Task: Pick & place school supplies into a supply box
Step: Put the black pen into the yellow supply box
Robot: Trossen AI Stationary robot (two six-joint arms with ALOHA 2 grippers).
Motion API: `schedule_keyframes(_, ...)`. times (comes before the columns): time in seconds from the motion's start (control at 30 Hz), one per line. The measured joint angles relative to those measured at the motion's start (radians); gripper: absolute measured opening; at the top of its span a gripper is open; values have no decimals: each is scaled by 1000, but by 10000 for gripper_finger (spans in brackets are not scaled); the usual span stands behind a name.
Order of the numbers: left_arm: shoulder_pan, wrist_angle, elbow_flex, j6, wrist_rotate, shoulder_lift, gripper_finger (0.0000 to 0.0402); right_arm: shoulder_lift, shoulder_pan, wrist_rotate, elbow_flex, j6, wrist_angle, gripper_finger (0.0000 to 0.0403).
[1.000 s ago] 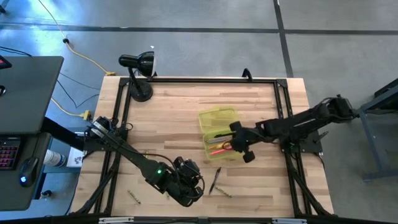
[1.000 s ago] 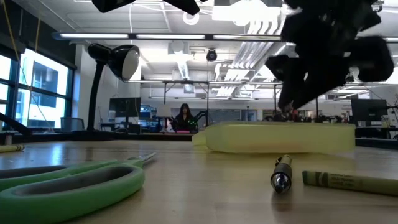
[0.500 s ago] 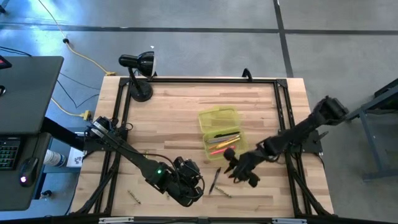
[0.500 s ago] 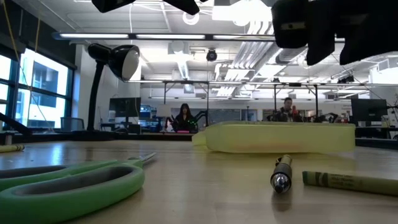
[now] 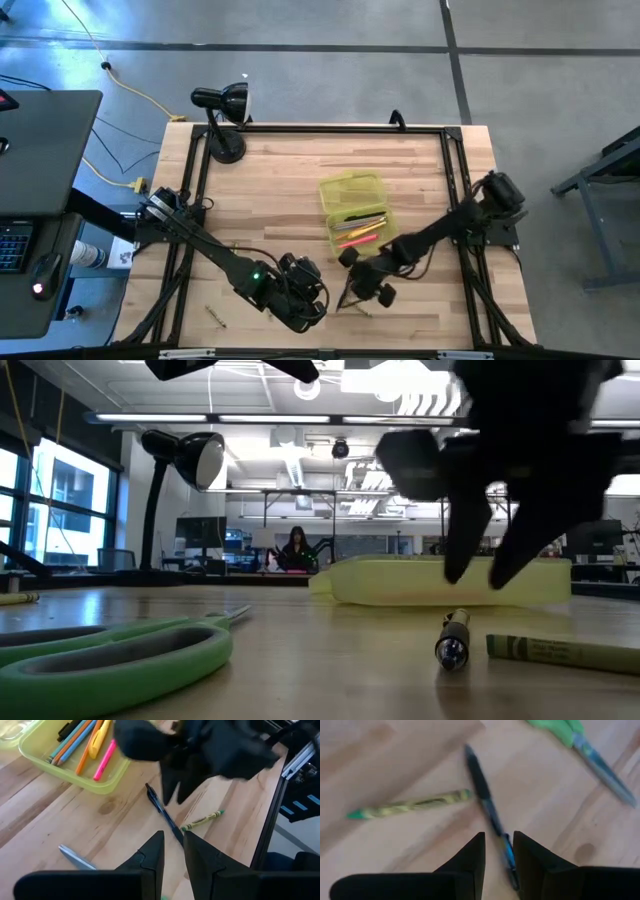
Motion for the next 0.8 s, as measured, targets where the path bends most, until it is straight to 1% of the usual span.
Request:
schedule_keyframes(0.1, 0, 0, 0, -7, 0, 0, 106, 45, -16, -13, 60, -2, -74, 78)
schedule_keyframes(0.33, 0, -1, 0, -15, 27, 0, 106, 129, -23, -18, 123, -42, -122, 78)
schedule_keyframes(0.57, 0, -2, 0, -14, 30, 0, 106, 137, -23, -10, 121, -53, -147, 76)
schedule_keyframes(0.7, 0, -2, 0, -15, 32, 0, 106, 137, -23, -5, 122, -47, -182, 60)
schedule_keyframes(0.8, 0, -2, 0, -15, 33, 0, 106, 137, -22, -9, 122, -9, -204, 46)
